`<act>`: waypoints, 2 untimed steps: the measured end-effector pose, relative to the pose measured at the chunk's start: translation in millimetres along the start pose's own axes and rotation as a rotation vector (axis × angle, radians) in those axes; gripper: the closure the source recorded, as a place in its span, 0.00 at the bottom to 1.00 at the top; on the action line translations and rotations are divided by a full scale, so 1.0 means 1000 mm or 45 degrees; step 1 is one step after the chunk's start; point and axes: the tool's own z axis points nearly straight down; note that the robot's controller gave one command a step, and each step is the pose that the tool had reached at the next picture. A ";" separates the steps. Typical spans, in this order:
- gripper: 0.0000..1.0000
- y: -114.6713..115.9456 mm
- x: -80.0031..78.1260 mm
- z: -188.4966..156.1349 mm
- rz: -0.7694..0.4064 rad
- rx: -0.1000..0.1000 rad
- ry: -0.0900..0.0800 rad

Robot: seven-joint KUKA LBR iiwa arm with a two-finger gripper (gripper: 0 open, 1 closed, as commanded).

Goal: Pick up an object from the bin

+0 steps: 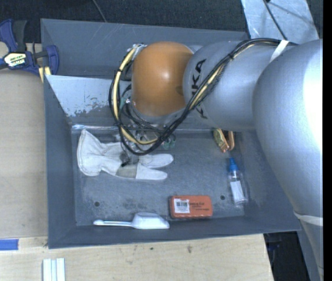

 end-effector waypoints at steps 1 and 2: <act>1.00 0.000 0.000 0.000 0.000 0.000 0.000; 1.00 -0.013 -0.001 -0.160 -0.045 0.003 -0.005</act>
Offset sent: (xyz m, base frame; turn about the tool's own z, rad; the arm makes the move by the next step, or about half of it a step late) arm 0.0052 -0.0108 0.1587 -0.0379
